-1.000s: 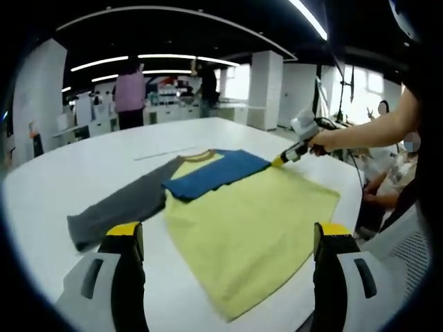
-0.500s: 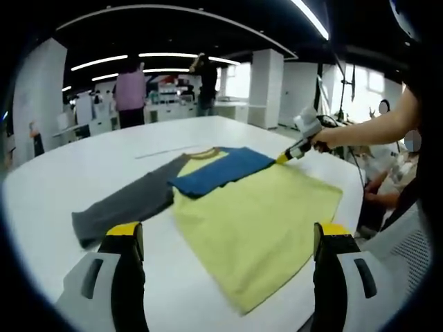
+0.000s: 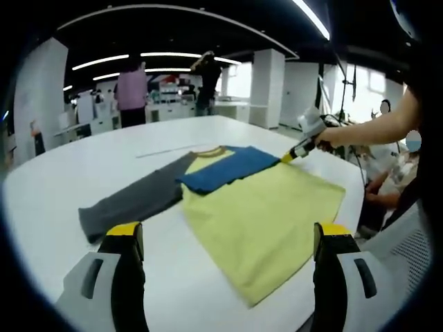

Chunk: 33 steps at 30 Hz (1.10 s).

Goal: Fold the garment on the visible template until the final outline fits inside the template.

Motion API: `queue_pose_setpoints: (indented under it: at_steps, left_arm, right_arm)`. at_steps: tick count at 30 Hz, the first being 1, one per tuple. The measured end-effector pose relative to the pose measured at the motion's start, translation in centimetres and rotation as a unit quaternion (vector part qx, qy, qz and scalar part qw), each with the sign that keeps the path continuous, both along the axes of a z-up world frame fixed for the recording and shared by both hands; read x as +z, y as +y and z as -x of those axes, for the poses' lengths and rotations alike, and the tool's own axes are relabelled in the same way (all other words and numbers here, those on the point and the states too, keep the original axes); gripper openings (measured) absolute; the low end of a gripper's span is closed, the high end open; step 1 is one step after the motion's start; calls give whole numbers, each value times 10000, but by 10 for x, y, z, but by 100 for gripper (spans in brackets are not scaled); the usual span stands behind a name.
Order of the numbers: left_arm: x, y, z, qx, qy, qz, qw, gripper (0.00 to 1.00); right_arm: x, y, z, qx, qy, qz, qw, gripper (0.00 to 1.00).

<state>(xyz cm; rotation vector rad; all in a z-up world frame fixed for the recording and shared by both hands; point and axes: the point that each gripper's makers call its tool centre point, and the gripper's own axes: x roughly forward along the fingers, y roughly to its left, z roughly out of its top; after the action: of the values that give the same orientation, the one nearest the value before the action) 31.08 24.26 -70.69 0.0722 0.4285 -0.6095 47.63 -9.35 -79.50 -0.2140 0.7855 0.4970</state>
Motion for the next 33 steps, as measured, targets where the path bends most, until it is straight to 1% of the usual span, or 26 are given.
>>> queue_pose_setpoints:
  at_steps: [3,4,6,7,8,9,11,14,19,23,25,27,30,33]
  left_arm:
    - [1,1,0,29,-4,-5,10000,99]
    - [1,2,0,40,-7,-1,10000,99]
    - [1,3,-1,63,-3,8,10000,99]
    - [1,4,-1,76,8,19,10000,99]
    - [1,4,-1,88,11,23,10000,99]
    - [0,5,-2,95,13,25,10000,99]
    - [0,6,-2,110,18,17,9999,99]
    - [1,7,-4,124,5,16,9999,99]
    - [2,13,-6,173,-25,-7,9998,99]
    - [3,20,-8,244,-31,34,9997,99]
    - [3,24,-9,287,-28,49,9996,99]
    - [2,28,-10,326,-23,50,9995,99]
    - [1,34,-13,396,-2,72,9992,99]
    - [0,43,-16,515,8,110,9986,99]
  right_arm:
    - [3,2,2,-8,-29,-48,10000,0]
    - [5,4,2,-73,-47,-154,9998,1]
    - [10,10,3,-44,-104,-380,9992,11]
    - [12,13,5,-58,-82,-484,9988,17]
    - [14,14,6,-30,-96,-517,9986,27]
    - [17,16,7,19,-140,-532,9985,33]
    - [22,22,8,155,-217,-567,9980,43]
    - [31,29,11,260,-314,-714,9966,55]
    - [46,37,14,410,-492,-872,9941,66]
    - [56,44,19,540,-627,-975,9918,78]
    - [61,46,22,616,-711,-981,9907,80]
    - [64,48,27,664,-740,-1014,9899,84]
    - [72,53,34,736,-802,-1235,9864,91]
    - [79,57,42,819,-867,-1305,9842,95]
